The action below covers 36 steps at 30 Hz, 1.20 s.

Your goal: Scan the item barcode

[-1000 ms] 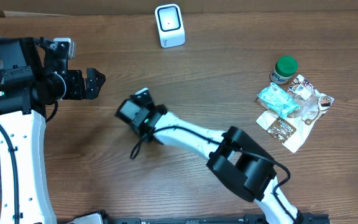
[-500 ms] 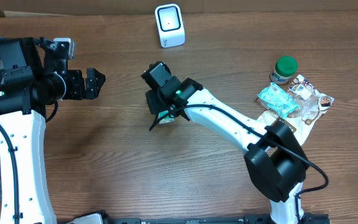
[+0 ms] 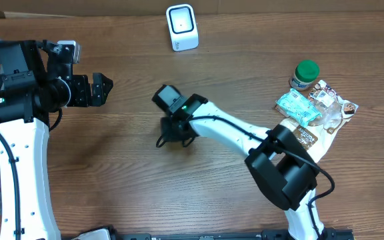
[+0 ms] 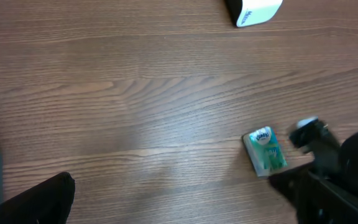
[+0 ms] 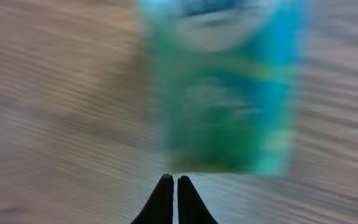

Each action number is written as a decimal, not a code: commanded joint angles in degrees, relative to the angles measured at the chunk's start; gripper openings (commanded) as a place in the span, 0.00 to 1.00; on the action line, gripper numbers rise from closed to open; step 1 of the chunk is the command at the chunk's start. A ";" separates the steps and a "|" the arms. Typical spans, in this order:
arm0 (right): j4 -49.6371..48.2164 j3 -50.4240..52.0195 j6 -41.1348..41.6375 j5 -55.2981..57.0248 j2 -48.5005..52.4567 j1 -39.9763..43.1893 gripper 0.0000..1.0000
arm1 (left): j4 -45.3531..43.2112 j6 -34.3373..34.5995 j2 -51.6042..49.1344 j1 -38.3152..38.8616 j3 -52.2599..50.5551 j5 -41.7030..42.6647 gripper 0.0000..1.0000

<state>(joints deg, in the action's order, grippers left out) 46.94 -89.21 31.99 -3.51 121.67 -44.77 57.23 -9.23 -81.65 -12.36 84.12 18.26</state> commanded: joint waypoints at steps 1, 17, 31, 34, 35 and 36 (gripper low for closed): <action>2.60 -0.11 -1.38 5.51 -0.15 5.14 0.05 | -0.17 -0.87 0.28 0.39 1.22 0.63 1.00; 0.94 -0.52 -19.02 -19.74 -2.25 11.61 0.04 | -0.17 -0.87 0.28 0.39 1.22 0.63 1.00; -3.34 0.20 -16.35 -15.65 -1.97 4.28 0.04 | -0.17 -0.87 0.28 0.39 1.22 0.63 1.00; -5.49 1.40 -13.53 -11.74 -1.92 3.63 0.04 | -0.17 -0.87 0.28 0.39 1.22 0.63 1.00; -6.10 1.79 -12.96 -11.43 -1.92 3.61 0.04 | -0.17 -0.87 0.28 0.39 1.22 0.63 1.00; -6.82 2.29 -12.55 -11.54 -1.92 3.63 0.04 | -0.17 -0.87 0.28 0.39 1.22 0.63 1.00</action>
<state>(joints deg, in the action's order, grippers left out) 41.12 -88.60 16.82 -17.80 121.67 -40.62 57.23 -9.23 -81.65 -12.36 84.12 18.26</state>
